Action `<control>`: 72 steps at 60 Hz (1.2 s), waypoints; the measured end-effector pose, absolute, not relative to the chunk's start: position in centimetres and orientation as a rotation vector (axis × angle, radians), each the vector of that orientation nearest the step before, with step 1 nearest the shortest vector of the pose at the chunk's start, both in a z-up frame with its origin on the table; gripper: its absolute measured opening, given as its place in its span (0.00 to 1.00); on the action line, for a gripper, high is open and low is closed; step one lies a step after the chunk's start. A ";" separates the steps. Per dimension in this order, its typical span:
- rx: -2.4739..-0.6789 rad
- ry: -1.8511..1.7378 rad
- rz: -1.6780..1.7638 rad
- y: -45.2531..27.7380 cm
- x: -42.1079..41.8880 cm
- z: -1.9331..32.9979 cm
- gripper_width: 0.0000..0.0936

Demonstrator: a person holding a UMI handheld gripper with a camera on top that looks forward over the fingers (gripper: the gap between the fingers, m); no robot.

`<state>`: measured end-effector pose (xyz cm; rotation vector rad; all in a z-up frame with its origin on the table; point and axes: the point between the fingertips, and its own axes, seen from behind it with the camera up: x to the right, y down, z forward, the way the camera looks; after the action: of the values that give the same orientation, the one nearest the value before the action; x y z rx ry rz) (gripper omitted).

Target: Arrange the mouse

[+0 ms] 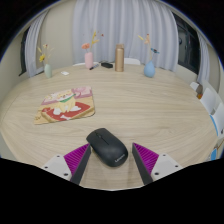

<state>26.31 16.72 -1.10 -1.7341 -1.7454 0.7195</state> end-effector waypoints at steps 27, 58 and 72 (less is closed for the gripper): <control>-1.830 -1.729 0.652 19.8 21.6 -1.2 0.39; -1.717 -1.637 0.929 5.1 6.8 13.5 0.35; -1.718 -1.744 0.835 -2.4 4.1 4.6 0.35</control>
<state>4.09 -2.37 4.63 -1.7176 -1.7441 0.8353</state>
